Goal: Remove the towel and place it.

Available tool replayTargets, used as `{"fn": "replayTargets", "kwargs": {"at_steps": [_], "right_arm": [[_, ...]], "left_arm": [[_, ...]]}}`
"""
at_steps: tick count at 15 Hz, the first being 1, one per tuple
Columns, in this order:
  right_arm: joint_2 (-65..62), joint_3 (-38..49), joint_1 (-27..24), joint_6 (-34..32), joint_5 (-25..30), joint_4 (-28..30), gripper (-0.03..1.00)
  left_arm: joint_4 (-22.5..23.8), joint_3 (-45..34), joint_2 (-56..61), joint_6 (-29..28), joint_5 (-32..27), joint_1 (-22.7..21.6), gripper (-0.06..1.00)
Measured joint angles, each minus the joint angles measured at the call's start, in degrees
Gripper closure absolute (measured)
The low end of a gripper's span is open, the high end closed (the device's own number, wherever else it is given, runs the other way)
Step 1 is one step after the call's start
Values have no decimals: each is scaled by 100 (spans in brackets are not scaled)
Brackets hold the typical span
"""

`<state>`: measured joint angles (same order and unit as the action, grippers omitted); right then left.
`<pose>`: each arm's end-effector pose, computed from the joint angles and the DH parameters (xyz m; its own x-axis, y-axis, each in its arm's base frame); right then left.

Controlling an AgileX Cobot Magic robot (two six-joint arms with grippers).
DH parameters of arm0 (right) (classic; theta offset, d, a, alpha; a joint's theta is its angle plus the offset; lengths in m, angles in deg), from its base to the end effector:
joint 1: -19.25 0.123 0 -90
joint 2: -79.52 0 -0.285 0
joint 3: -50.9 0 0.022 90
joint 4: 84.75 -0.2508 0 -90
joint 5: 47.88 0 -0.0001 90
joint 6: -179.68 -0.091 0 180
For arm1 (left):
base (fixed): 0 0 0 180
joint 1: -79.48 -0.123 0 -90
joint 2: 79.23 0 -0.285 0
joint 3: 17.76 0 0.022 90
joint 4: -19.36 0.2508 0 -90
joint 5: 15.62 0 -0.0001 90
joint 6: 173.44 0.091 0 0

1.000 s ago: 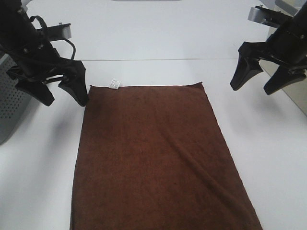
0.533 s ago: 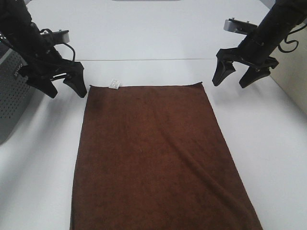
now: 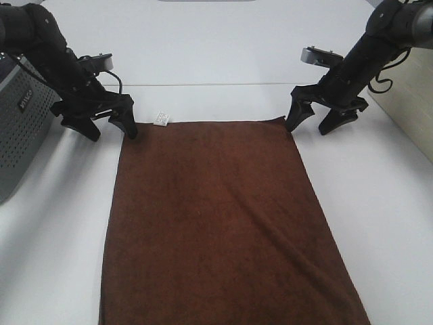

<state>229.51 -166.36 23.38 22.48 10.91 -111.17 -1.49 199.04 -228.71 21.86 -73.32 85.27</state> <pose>0.4993 0.0708 0.1064 -0.9470 -0.2032 -0.2490 -0.2820 0.8969 0.3405 0.4971 -0.0779 0.1062 -0.9629 0.1611 -0.2167 0.2196 0.9342 -0.2812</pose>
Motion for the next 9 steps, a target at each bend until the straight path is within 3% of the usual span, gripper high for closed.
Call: {"fn": "replayTargets", "kwargs": {"at_steps": [9], "right_arm": [[97, -40, 0, -11, -223, -281, 14]], "left_arm": [[-74, 23, -23, 0, 17, 0, 13]]}}
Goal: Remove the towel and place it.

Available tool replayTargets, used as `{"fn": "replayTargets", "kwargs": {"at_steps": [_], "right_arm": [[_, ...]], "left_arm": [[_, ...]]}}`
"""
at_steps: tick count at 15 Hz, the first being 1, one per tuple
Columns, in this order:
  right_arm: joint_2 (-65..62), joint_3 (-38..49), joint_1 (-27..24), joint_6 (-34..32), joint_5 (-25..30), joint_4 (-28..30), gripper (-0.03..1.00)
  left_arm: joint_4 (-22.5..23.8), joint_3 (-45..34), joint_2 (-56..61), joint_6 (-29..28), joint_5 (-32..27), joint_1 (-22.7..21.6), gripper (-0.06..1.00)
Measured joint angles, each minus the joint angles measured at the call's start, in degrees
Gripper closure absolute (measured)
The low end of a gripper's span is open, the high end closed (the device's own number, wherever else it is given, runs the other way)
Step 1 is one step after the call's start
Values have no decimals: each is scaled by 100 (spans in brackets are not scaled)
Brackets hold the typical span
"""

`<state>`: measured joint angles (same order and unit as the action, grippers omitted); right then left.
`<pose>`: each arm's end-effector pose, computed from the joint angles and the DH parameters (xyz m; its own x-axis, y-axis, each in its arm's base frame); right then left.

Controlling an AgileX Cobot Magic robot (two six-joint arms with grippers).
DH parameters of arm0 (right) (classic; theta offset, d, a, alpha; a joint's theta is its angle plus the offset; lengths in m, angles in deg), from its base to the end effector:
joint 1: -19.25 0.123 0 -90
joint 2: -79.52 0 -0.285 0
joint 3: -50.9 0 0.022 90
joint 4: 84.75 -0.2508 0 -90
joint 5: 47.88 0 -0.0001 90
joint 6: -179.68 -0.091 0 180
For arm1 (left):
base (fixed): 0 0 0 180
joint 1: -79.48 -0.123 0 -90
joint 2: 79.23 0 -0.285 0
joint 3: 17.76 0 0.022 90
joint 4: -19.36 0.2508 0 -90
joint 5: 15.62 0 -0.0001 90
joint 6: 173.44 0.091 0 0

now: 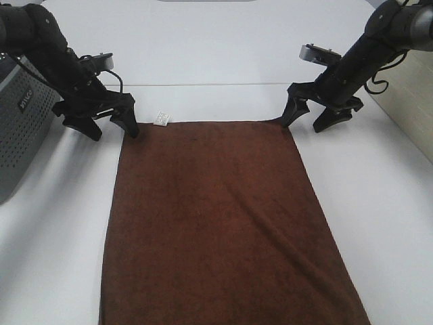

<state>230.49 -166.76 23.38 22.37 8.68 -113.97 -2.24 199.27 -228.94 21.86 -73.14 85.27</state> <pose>0.5040 0.0736 0.1015 -0.9483 -0.1572 -0.2758 -0.2558 0.8929 0.3706 0.4980 -0.0789 0.1056 -0.9634 0.1526 -0.2202 0.2144 0.9321 -0.2919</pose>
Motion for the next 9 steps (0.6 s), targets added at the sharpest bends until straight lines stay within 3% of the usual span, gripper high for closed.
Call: {"fn": "replayTargets", "kwargs": {"at_steps": [5, 9], "right_arm": [[115, -63, 160, -189, -103, -246, 17], [155, -86, 584, -218, -298, -17, 23]], "left_arm": [[-166, 34, -74, 0, 109, 229, 20], [-269, 69, -126, -149, 355, 498, 25]]}}
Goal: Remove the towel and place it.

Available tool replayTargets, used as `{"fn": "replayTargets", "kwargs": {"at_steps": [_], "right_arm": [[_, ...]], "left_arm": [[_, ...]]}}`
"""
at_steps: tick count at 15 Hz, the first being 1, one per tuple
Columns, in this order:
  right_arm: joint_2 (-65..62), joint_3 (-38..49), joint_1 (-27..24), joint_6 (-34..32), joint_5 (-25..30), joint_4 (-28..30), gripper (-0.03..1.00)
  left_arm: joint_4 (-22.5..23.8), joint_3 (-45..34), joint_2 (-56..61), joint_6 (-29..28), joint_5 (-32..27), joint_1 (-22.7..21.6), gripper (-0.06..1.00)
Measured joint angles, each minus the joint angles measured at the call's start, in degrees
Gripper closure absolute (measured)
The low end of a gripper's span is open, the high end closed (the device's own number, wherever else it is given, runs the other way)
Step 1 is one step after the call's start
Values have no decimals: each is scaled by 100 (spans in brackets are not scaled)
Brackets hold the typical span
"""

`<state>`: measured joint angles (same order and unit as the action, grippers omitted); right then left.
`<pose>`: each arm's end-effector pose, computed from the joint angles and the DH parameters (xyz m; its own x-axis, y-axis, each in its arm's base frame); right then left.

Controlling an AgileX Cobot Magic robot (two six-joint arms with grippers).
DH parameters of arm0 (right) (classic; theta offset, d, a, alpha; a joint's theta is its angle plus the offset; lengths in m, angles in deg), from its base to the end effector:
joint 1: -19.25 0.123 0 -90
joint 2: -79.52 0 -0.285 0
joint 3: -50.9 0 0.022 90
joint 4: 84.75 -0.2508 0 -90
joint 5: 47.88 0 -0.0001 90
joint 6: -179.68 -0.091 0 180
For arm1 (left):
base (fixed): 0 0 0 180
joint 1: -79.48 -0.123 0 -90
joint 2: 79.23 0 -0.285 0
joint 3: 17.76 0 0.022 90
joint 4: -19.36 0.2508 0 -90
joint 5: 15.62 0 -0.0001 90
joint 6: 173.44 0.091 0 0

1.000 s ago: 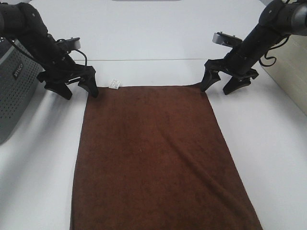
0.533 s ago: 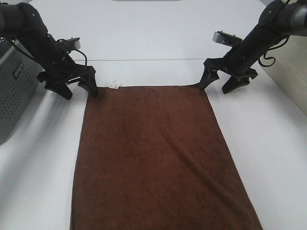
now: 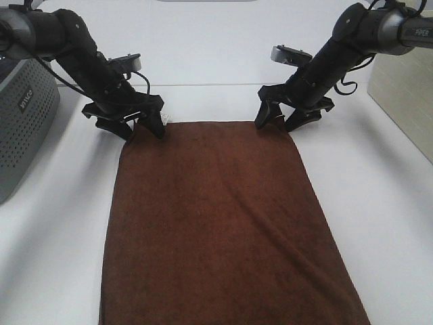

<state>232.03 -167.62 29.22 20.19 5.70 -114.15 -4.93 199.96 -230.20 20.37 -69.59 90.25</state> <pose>0.5002 0.1245 0.0924 -0.9355 -0.1972 -0.2933 -0.3011 0.8793 0.3691 0.4963 -0.1252 0.0997 -0.9521 0.1634 -0.2586 0.2452 0.9132 -0.3256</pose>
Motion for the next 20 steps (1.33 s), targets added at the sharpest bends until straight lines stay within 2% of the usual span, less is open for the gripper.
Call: {"fn": "replayTargets", "kwargs": {"at_steps": [2, 4, 5, 6, 7, 8, 10, 14, 20], "right_arm": [[0, -11, 57, -143, -63, 229, 29], [0, -17, 63, -172, -120, 453, 42], [6, -17, 63, -178, -160, 527, 52], [11, -17, 57, -183, -195, 636, 73], [17, -11, 57, -183, -195, 642, 82], [17, -11, 57, -183, -195, 642, 82], [29, -11, 57, -189, -195, 710, 95], [63, -212, 57, -275, -132, 796, 96], [206, -1129, 63, -418, -413, 1066, 96]], "left_arm": [[6, 0, -17, -74, 23, 0, 36], [29, 0, -46, -92, 23, 0, 55], [74, 0, -57, -63, 23, 0, 66], [155, 0, -74, 86, 29, 0, 88], [149, 0, -74, 172, 46, 0, 94], [149, 0, -74, 172, 46, 0, 94], [149, 0, -74, 218, 52, 0, 94], [172, 86, -103, 533, 195, 0, 94], [258, 894, -166, 762, 768, 6, 94]]}}
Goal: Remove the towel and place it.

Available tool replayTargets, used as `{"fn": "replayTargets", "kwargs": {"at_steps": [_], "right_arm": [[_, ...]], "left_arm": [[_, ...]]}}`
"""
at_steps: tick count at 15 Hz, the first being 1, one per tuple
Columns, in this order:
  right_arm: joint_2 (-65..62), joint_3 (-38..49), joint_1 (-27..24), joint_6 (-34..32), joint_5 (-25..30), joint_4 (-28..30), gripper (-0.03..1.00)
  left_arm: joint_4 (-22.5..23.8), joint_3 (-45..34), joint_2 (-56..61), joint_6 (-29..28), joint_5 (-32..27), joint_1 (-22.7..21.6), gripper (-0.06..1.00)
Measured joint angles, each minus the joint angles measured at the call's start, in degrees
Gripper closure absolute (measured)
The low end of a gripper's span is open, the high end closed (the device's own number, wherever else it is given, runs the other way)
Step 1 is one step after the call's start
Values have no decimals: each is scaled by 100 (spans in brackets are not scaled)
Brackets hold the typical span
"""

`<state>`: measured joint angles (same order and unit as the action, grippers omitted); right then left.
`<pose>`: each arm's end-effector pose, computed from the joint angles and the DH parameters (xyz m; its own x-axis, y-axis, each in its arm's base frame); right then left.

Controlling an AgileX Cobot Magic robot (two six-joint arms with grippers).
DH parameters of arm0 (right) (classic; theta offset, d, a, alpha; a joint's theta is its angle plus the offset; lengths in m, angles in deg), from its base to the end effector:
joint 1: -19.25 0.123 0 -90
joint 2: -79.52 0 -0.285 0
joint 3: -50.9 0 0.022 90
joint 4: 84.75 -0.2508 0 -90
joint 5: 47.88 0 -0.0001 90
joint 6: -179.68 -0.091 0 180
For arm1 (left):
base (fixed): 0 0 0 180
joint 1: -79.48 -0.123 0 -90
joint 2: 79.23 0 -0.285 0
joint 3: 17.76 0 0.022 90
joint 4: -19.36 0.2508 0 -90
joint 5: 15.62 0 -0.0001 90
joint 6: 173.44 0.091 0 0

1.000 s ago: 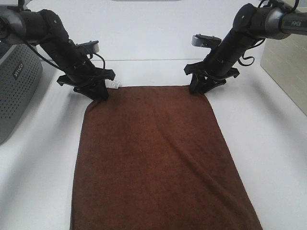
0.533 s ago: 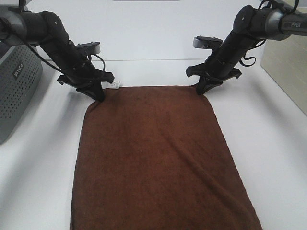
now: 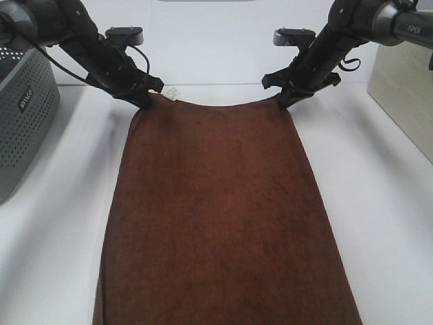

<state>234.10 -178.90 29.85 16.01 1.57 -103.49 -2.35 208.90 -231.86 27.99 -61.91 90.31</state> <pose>0.5325 0.1223 0.1242 -0.8517 -0.2264 -0.4726 -0.3471 0.9193 0.1852 0.5296 -0.1261 0.1301 -0.8143 0.2591 -0.5194 0.3998 0.8991 -0.1782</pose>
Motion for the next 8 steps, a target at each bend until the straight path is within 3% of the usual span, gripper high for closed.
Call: {"fn": "replayTargets", "kwargs": {"at_steps": [8], "right_arm": [[-6, -498, 0, -6, -831, 23, 96]], "left_arm": [[23, 304, -17, 269, 951, 0, 94]]}}
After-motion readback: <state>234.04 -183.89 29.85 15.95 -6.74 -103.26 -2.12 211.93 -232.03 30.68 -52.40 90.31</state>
